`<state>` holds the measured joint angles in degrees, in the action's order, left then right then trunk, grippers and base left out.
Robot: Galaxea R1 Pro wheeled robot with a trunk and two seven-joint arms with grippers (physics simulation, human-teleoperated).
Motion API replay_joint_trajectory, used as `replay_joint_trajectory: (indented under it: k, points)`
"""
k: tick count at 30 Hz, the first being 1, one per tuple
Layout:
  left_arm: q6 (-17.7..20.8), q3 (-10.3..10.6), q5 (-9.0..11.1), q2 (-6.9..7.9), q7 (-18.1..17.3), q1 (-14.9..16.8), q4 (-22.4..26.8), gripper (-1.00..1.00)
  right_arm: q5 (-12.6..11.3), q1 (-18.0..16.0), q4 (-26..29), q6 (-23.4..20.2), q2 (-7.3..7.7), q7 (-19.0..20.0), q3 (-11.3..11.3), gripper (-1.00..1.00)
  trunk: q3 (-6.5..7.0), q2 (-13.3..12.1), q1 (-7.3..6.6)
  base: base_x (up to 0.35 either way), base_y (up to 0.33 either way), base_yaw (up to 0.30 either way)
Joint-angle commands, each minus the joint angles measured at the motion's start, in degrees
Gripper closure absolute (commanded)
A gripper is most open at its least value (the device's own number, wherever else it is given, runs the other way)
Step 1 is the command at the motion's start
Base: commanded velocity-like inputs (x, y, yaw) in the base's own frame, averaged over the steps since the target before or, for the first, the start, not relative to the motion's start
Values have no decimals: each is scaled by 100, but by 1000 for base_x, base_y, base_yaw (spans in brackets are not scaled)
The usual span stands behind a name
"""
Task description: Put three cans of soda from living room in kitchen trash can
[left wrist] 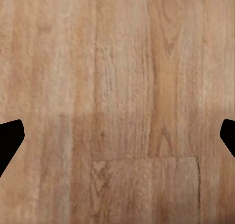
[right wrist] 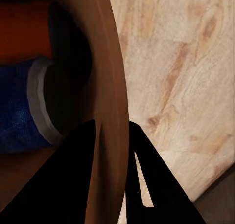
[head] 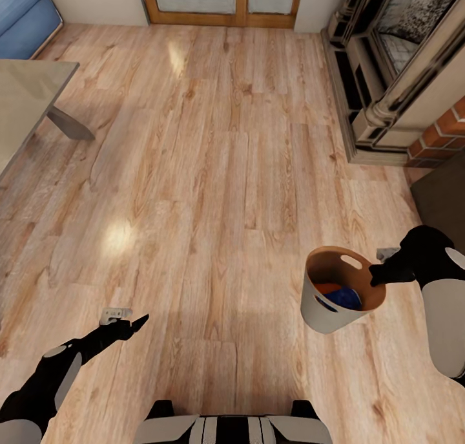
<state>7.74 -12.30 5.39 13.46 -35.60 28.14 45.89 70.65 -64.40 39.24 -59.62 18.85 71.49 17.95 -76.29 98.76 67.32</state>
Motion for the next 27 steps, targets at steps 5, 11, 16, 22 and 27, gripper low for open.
replay_joint_trajectory:
  k: [5, 11, 16, 22, 27]
  points:
    - [-16, 0, -6, -1, 0, -1, -7, -100, -71, 3, -13, -38, 63, 39, 42, 100, -90, 202, 110, 0, 0, 0]
    - [-18, 0, -11, -1, 0, -1, -9, -100, -76, -1, -13, -38, 66, 25, 63, 100, -198, 443, 242, 0, 0, 0]
    - [-18, 0, -18, -1, 0, -1, -9, -100, -55, -9, -13, -38, 53, 10, 40, 100, -288, 643, 351, 0, 0, 0]
    - [-18, 0, -22, -1, 0, -1, -9, -100, -40, -11, -13, -38, 19, 6, -20, 100, -395, 884, 483, 0, 0, 0]
    - [-18, 0, -28, -13, 0, -1, -9, -100, -30, -12, -13, -38, 13, 18, -29, 100, -467, 1044, 571, 0, 0, 0]
